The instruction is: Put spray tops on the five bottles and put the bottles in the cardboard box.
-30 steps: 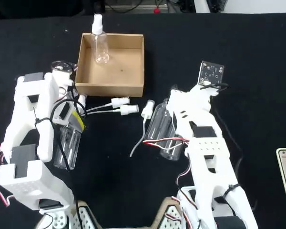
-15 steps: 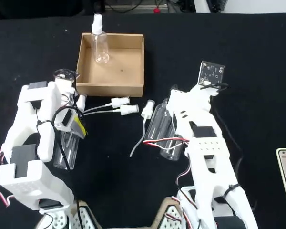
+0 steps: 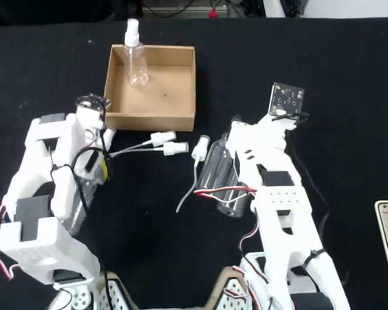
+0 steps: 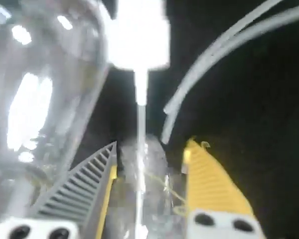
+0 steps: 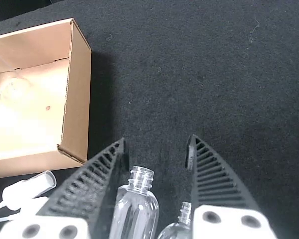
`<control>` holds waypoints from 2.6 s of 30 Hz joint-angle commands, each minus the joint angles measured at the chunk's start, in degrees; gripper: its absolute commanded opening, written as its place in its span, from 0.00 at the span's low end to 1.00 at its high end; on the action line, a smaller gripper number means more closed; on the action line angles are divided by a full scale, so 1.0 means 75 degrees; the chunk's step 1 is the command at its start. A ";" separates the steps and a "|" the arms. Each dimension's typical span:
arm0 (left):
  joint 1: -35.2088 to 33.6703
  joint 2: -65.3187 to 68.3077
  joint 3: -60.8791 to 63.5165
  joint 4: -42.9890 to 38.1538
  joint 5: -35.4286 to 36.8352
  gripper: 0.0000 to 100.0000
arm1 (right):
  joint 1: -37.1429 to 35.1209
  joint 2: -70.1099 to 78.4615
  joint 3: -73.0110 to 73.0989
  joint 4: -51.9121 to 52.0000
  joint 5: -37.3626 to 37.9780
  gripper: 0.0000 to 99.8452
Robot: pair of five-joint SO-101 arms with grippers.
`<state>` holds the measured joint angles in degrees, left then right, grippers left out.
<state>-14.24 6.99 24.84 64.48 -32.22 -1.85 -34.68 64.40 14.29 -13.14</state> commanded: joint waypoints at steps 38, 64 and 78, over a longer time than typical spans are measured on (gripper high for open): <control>-0.0873 -0.1793 -0.0123 0.1688 -0.3282 0.34 | 0.0141 -0.0041 -0.0369 -0.0176 -0.0047 0.19; -0.1131 -0.1864 0.1940 -0.1020 -0.3282 0.27 | 0.0141 -0.0041 -0.0369 -0.0164 -0.0047 0.19; -0.1084 -0.2731 0.1881 -0.0129 -0.3270 0.14 | 0.0129 -0.0006 -0.0369 -0.0188 -0.0047 0.19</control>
<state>-22.77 -8.04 39.87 61.23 -56.57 -1.85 -34.68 64.40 14.29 -13.14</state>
